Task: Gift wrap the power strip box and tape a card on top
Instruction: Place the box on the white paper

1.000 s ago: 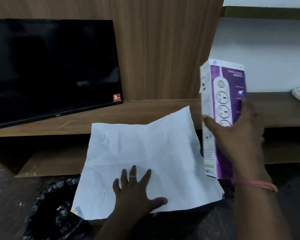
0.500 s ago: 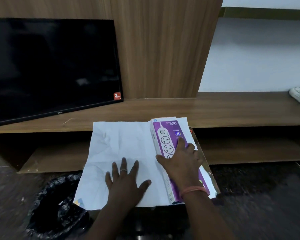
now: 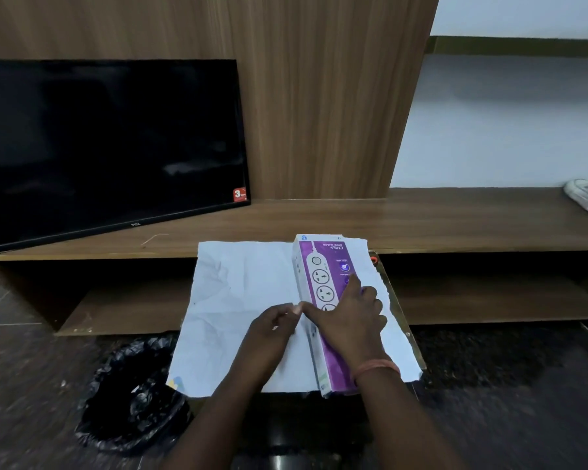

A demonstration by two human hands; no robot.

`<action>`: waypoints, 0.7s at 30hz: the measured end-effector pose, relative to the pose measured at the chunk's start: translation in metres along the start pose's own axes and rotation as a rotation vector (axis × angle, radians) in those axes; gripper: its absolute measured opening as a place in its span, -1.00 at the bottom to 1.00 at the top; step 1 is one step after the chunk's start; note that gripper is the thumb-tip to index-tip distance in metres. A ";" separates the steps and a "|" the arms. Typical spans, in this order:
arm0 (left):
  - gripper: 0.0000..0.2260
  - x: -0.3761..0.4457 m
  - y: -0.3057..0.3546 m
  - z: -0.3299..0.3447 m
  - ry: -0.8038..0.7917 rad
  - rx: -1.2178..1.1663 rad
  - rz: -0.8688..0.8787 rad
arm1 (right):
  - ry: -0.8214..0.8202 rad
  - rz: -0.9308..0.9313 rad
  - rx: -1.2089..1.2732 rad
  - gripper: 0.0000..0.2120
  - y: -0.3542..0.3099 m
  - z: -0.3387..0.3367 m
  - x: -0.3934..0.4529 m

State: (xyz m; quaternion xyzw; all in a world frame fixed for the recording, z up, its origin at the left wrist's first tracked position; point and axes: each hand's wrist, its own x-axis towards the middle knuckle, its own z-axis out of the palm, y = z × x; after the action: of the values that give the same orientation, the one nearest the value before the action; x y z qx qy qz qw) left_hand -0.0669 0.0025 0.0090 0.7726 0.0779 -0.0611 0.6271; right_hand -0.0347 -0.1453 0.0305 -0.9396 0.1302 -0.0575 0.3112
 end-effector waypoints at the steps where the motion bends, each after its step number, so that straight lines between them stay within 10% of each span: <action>1: -0.54 -0.007 0.009 0.001 -0.106 -0.142 -0.075 | -0.005 0.013 0.038 0.01 -0.005 0.000 -0.003; 5: -0.55 -0.027 0.028 0.002 -0.359 -0.295 -0.188 | -0.020 0.166 0.213 0.00 -0.023 -0.004 -0.004; 13: -0.51 -0.007 0.032 -0.019 -0.416 -0.356 -0.163 | -0.089 0.163 0.882 -0.16 0.013 -0.027 0.016; 18: -0.61 0.006 0.028 -0.037 -0.409 -0.332 -0.146 | -0.209 0.218 0.991 -0.68 0.040 -0.047 0.041; 21: -0.57 0.018 0.024 -0.048 -0.355 -0.280 -0.150 | -0.249 0.250 0.985 -0.51 0.044 -0.038 0.052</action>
State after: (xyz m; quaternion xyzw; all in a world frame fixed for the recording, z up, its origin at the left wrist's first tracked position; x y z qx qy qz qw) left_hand -0.0445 0.0450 0.0384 0.6473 0.0313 -0.2308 0.7257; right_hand -0.0011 -0.2154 0.0364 -0.6589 0.1612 0.0377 0.7338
